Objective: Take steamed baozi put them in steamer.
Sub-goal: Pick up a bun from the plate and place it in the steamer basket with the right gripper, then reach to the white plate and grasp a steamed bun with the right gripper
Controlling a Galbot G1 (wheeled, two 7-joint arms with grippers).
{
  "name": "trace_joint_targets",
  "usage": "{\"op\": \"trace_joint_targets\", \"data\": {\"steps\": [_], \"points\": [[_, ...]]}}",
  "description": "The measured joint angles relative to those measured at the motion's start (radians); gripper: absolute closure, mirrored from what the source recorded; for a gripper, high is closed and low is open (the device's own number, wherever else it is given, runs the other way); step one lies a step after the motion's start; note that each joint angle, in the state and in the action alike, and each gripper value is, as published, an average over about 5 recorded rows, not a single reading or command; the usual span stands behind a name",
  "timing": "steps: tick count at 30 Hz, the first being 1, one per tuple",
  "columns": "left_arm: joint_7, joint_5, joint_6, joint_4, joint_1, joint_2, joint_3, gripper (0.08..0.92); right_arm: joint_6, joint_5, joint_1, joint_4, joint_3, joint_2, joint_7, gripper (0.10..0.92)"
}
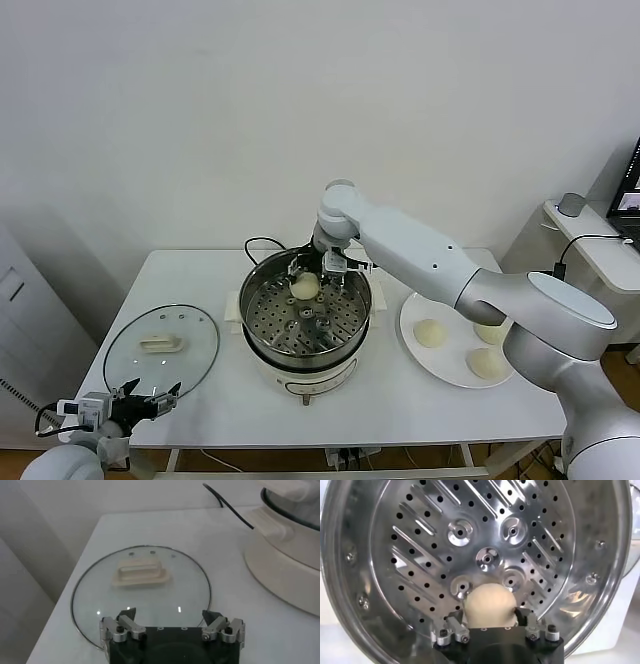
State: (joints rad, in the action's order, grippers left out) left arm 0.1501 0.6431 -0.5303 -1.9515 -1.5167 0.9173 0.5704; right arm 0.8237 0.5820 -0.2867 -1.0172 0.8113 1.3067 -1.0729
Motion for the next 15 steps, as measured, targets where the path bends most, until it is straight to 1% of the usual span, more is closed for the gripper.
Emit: {"op": "trace_joint_targets", "data": {"steps": [4, 15], "points": [[0.0, 0.0, 0.0, 0.0, 0.0, 0.0, 0.0, 0.177, 0.0, -0.134, -0.07, 0.013, 0.047, -0.03, -0.04, 0.203], [0.0, 0.0, 0.001, -0.006, 0.001, 0.003, -0.002, 0.177, -0.007, -0.581, -0.262, 0.053, 0.275, -0.182, -0.14, 0.203]]}}
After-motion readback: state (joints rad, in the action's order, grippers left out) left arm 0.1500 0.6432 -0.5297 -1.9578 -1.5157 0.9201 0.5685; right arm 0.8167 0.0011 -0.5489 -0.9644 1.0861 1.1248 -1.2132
